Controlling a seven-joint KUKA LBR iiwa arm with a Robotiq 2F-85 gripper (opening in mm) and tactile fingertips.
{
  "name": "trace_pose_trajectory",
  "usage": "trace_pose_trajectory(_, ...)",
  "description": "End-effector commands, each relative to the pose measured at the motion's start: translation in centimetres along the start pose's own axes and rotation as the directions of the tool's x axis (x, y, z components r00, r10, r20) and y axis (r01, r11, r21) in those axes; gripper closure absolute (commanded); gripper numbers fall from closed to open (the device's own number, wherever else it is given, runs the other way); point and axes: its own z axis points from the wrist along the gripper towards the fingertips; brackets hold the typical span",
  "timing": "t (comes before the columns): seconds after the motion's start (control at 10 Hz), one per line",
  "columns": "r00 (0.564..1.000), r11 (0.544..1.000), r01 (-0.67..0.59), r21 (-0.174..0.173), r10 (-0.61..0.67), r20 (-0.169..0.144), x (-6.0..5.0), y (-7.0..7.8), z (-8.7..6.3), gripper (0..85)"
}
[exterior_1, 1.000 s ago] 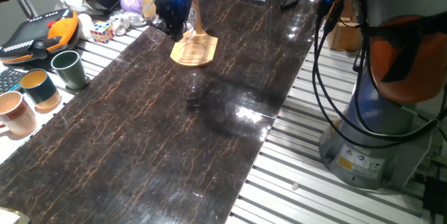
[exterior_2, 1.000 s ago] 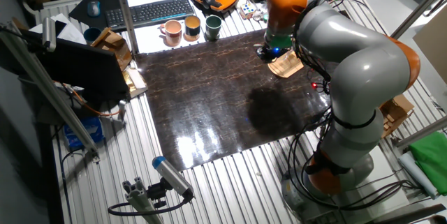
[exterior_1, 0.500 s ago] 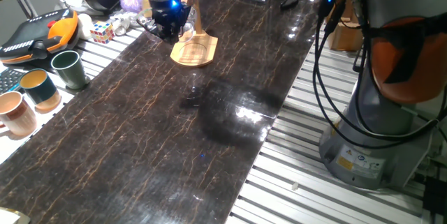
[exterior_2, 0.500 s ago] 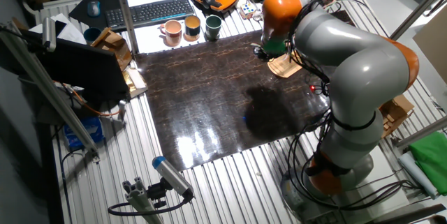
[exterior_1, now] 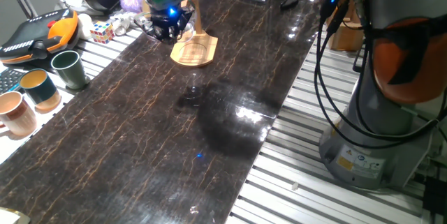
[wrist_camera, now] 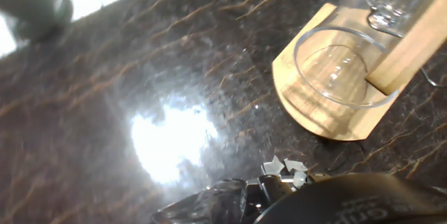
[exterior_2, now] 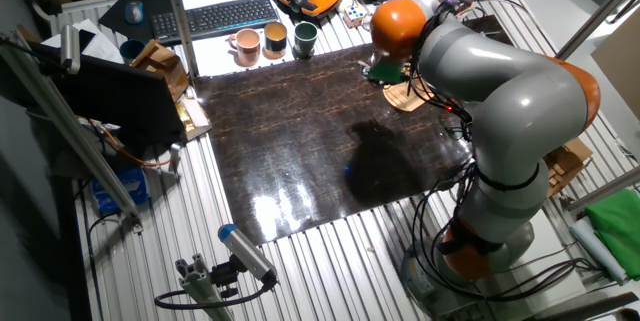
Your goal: Take the cup off the cup rack
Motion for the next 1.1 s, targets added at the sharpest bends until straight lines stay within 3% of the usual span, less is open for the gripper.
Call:
trace_pose_trajectory(0.0,0.966,0.963,-0.257,0.085,0.258,0.001,0.01,0.03,0.00,84.3)
trace_pose_trajectory(0.2,0.940,0.932,-0.340,0.129,0.339,0.025,-0.01,0.00,-0.02,84.3)
trace_pose_trajectory(0.4,0.912,0.896,-0.408,0.174,0.410,0.023,-0.07,-0.21,0.09,84.3)
trace_pose_trajectory(0.6,0.894,0.876,-0.441,0.196,0.447,0.015,-0.15,-0.48,0.08,84.3)
trace_pose_trajectory(1.0,0.851,0.823,-0.520,0.228,0.523,0.050,-0.20,-0.76,0.12,84.3)
